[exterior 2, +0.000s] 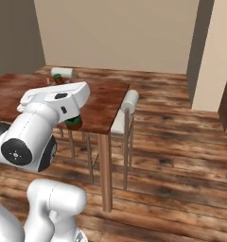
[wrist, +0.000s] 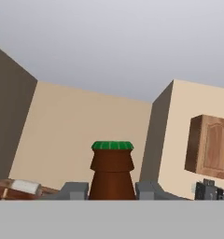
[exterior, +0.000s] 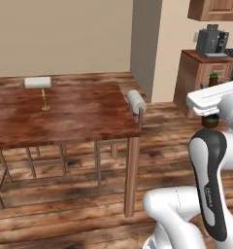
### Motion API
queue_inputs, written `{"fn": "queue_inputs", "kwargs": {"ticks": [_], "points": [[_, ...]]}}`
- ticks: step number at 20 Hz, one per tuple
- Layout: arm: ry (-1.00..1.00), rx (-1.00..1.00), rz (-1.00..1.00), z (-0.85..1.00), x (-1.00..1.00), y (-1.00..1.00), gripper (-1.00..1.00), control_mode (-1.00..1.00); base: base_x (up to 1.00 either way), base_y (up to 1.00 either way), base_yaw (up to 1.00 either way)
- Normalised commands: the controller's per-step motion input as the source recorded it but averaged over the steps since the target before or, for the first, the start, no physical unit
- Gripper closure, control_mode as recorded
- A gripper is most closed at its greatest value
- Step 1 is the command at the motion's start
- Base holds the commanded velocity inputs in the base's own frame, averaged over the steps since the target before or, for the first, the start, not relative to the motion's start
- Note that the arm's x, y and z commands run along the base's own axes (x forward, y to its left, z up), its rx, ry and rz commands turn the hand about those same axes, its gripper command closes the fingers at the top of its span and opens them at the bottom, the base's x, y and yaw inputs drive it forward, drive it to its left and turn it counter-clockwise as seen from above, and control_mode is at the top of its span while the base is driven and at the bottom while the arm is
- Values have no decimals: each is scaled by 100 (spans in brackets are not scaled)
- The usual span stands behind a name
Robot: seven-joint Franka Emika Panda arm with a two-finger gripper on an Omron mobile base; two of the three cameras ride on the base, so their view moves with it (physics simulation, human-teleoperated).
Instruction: Open the cabinet directly in front. Then move the beer and the cup to the dining counter with the candle on it.
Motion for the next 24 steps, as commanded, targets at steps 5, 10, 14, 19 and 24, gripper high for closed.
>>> {"fn": "queue_inputs", "kwargs": {"ticks": [5, 10, 14, 19, 24], "points": [[0, 0, 0, 0, 0, 0, 100, 100, 0, 31, 0], [0, 0, 0, 0, 0, 0, 100, 100, -2, 100, -5], [0, 0, 0, 0, 0, 0, 100, 100, 0, 100, -10], [0, 0, 0, 0, 0, 0, 100, 100, 0, 100, -12], [0, 0, 0, 0, 0, 0, 100, 100, 3, 100, -15]]}}
